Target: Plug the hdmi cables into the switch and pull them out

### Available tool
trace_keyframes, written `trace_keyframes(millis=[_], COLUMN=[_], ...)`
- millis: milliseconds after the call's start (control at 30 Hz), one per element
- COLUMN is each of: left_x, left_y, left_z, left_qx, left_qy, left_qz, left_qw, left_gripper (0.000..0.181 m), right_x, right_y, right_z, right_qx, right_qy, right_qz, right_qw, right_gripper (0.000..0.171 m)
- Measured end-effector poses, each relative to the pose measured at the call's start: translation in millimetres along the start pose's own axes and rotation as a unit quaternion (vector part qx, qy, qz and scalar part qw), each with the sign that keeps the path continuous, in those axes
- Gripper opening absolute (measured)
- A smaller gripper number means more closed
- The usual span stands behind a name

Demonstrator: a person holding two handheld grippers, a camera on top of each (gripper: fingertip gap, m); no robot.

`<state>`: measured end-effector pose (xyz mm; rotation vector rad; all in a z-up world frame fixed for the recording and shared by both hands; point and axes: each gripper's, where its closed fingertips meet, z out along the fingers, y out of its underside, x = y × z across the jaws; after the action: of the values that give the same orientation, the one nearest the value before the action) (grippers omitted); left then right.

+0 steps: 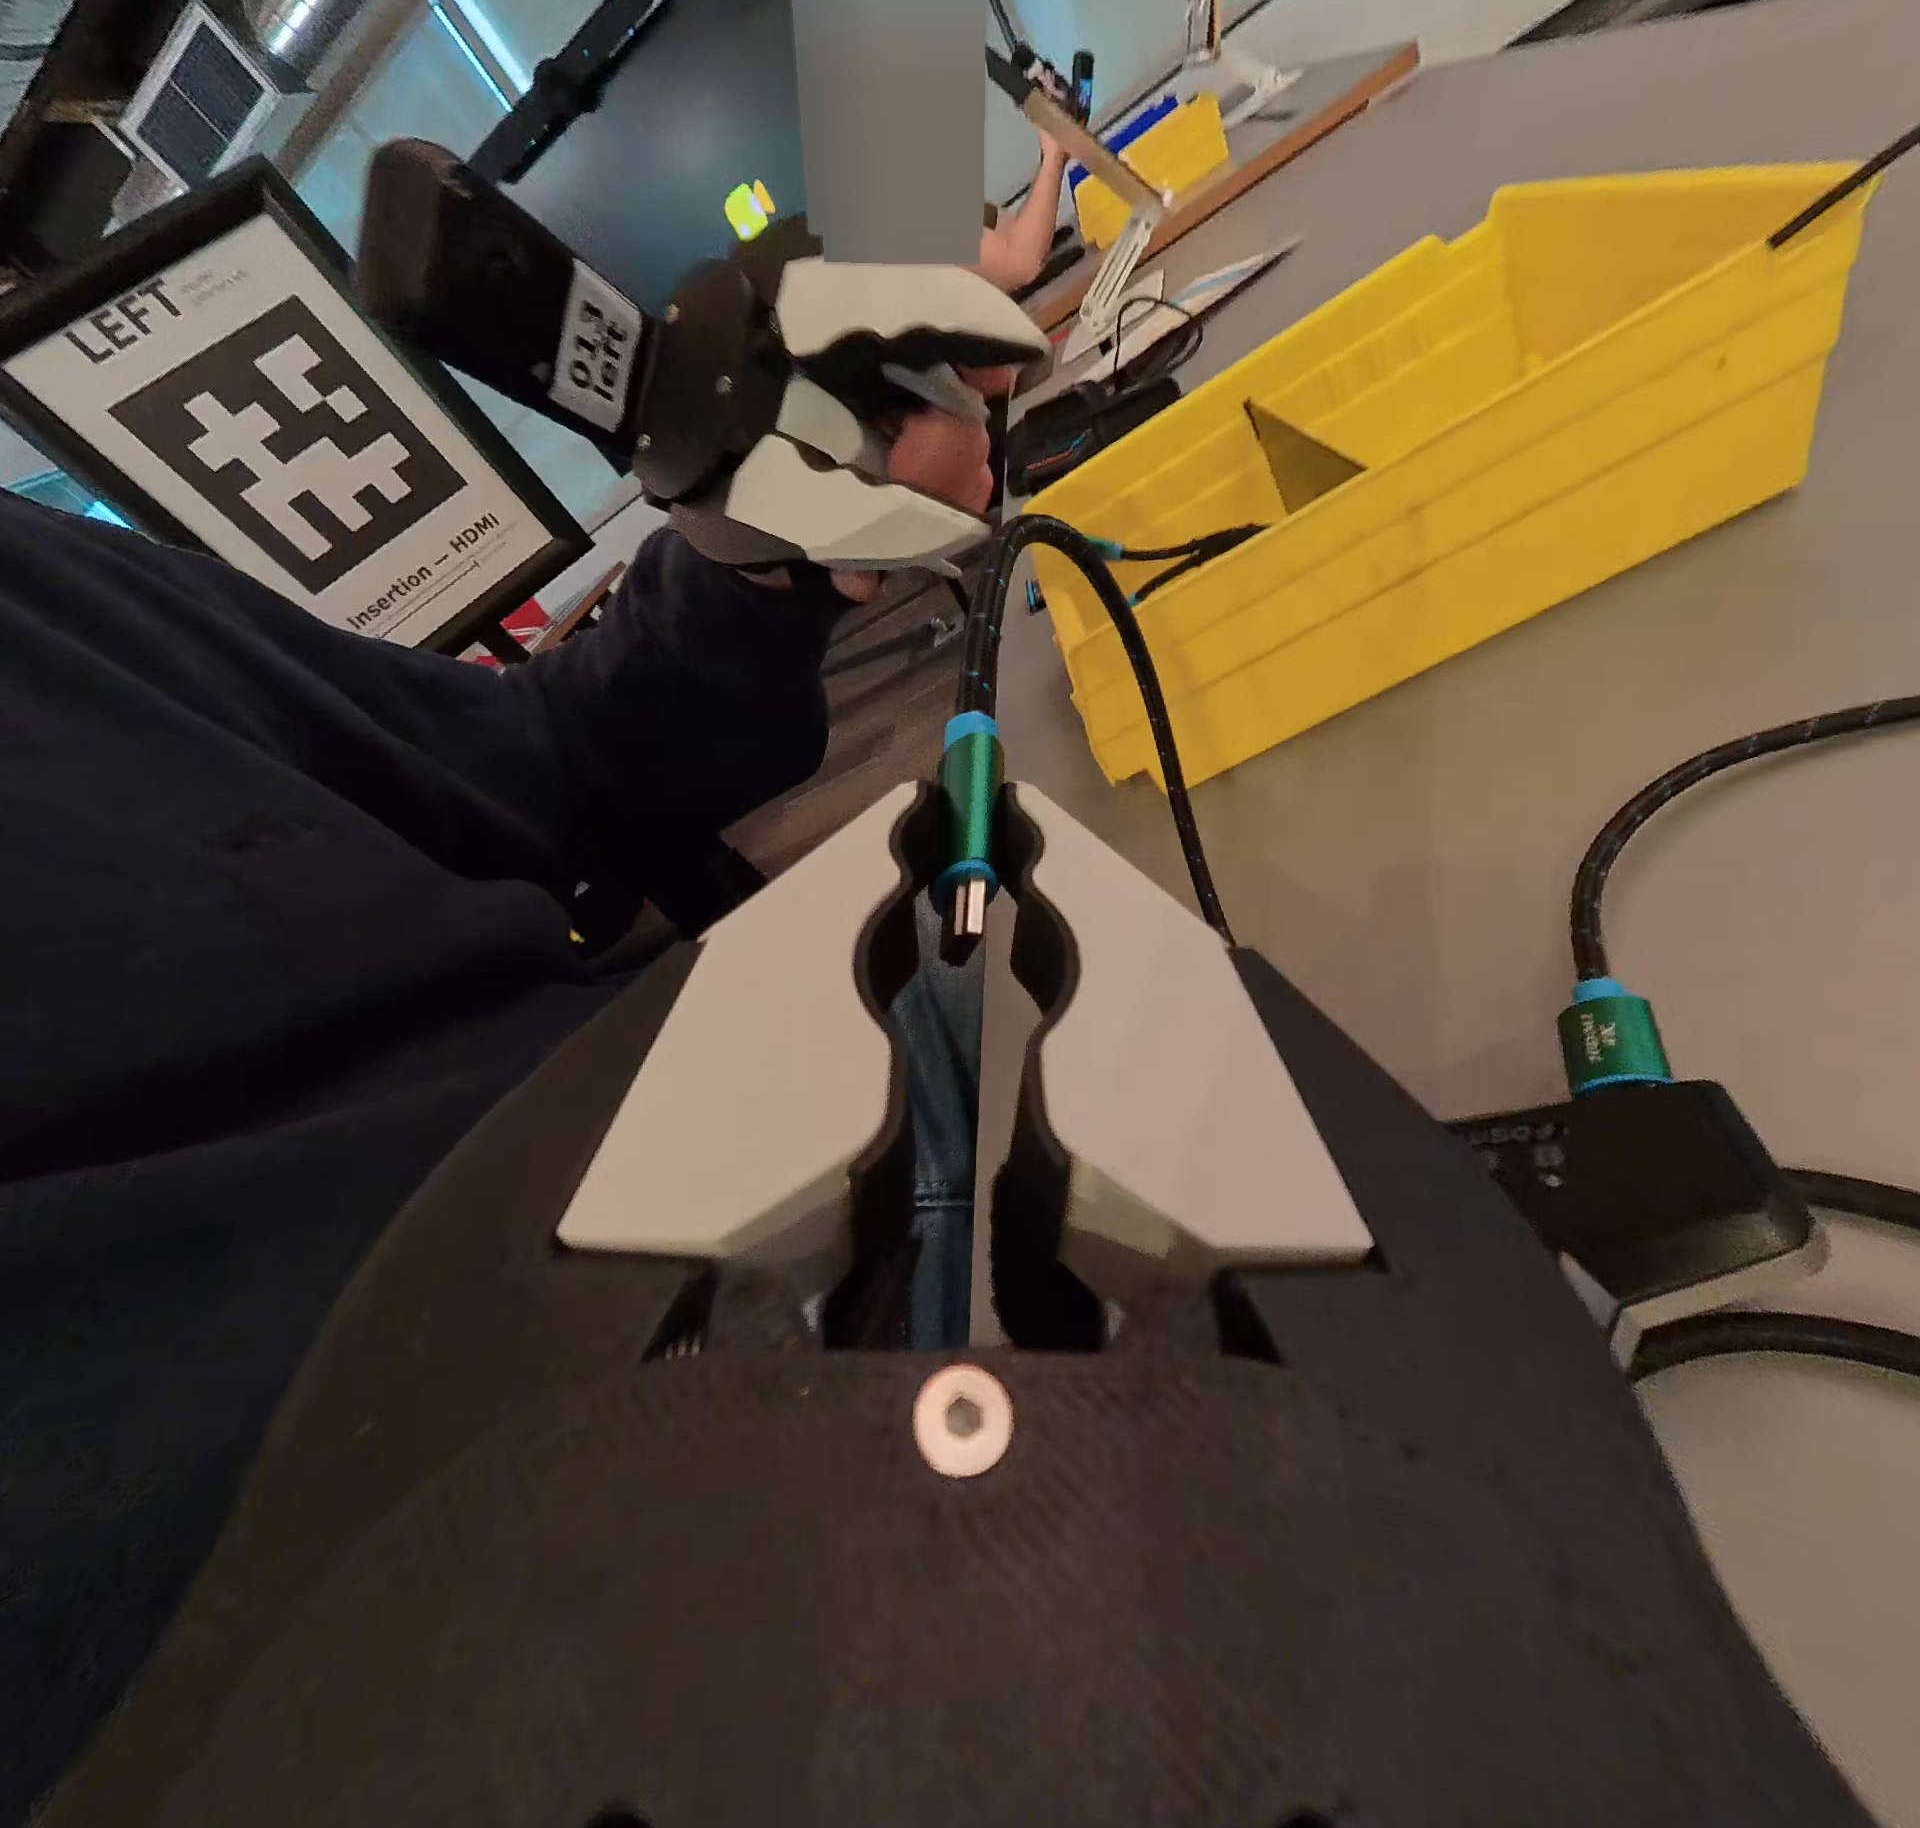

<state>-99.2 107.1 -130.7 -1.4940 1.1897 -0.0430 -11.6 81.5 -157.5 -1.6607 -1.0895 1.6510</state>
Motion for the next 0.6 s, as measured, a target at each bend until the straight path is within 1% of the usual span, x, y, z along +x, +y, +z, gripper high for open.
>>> trace_keyframes(millis=[133,267,400,467,500,533,600], left_x=[20.8,43.5,57.1,67.1,75.1,84.2,100.7], left_y=[-20.2,-26.5,-31.6,-40.1,-43.1,-42.9,-39.3], left_z=[2.0,13.0,19.4,16.9,14.6,12.7,11.1], left_qx=[0.025,0.026,0.036,0.054,0.059,0.055,0.047], left_qy=[0.024,0.056,0.092,0.113,0.132,0.156,0.192], left_qz=[0.057,0.097,0.073,0.06,0.051,0.041,0.005], left_qw=[0.998,0.993,0.992,0.99,0.988,0.985,0.98], left_gripper=[0.041,0.042,0.041,0.034,0.027,0.024,0.023], right_x=[1.7,2.6,4.3,7.5,8.7,10.1,11.8], right_y=[11.7,25.3,32.7,31.5,30.4,29.2,26.9], right_z=[9.0,12.7,14.9,14.1,13.1,12.0,9.8], right_qx=[-0.021,-0.046,-0.054,-0.047,-0.042,-0.037,-0.028], right_qy=[-0.008,-0.012,-0.013,-0.01,-0.01,-0.009,-0.009], right_qz=[0.007,0.006,0.004,0.006,0.008,0.01,0.011], right_qw=[1.0,0.999,0.998,0.999,0.999,0.999,1.0], right_gripper=[0.009,0.009,0.009,0.009,0.009,0.01,0.009])
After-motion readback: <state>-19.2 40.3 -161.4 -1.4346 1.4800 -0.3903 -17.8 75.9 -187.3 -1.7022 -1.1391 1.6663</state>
